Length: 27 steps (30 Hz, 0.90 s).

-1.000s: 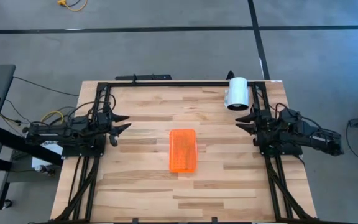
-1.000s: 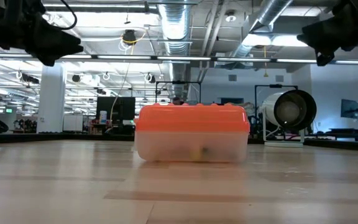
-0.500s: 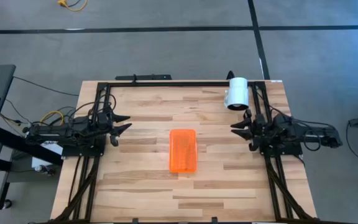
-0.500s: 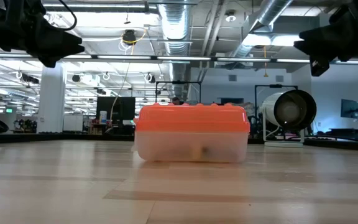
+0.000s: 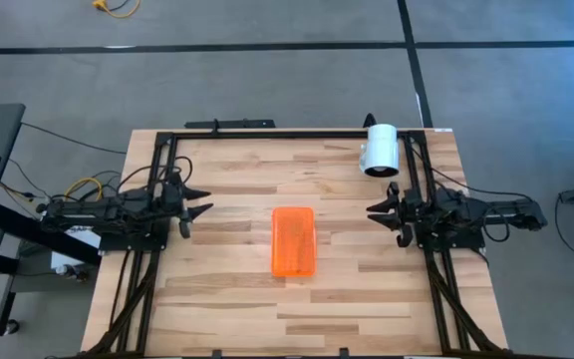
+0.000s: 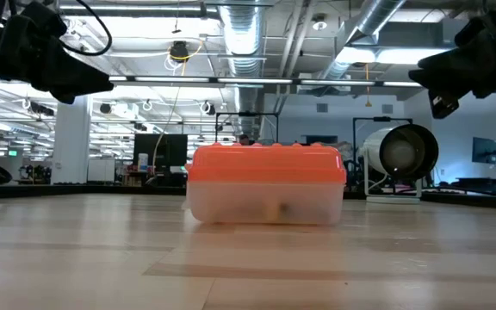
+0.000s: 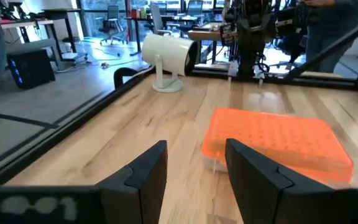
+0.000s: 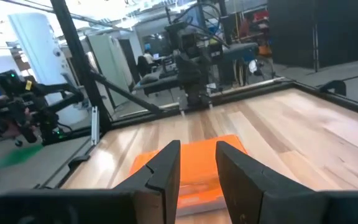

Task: Pick & place school supplies into a supply box
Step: Return to Home Position

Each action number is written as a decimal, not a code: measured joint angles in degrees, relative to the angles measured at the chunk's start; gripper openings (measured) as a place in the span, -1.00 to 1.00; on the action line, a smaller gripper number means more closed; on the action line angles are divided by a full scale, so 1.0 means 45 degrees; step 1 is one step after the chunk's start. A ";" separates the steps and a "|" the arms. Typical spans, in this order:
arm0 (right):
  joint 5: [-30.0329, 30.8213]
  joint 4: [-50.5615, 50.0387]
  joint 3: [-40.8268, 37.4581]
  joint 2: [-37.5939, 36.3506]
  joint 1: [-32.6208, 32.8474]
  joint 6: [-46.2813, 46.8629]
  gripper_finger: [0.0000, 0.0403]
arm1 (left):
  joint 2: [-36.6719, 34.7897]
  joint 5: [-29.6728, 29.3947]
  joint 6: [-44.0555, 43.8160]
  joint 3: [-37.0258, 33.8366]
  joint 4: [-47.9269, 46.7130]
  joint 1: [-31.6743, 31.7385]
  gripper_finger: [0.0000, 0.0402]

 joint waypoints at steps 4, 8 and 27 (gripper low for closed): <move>0.0005 0.0000 -0.0002 -0.0005 0.0002 -0.0063 -0.52 | -0.0006 0.0060 0.0269 -0.0121 -0.0060 0.0000 -0.24; 0.0003 0.0006 -0.0007 0.0000 0.0002 -0.0015 -0.52 | 0.0086 0.1983 0.0923 -0.1126 0.2262 0.0000 -0.24; 0.0000 -0.0005 -0.0017 0.0000 -0.0247 0.0796 -0.52 | 0.0782 0.3119 -0.0121 -0.1671 0.3687 -0.0010 -0.24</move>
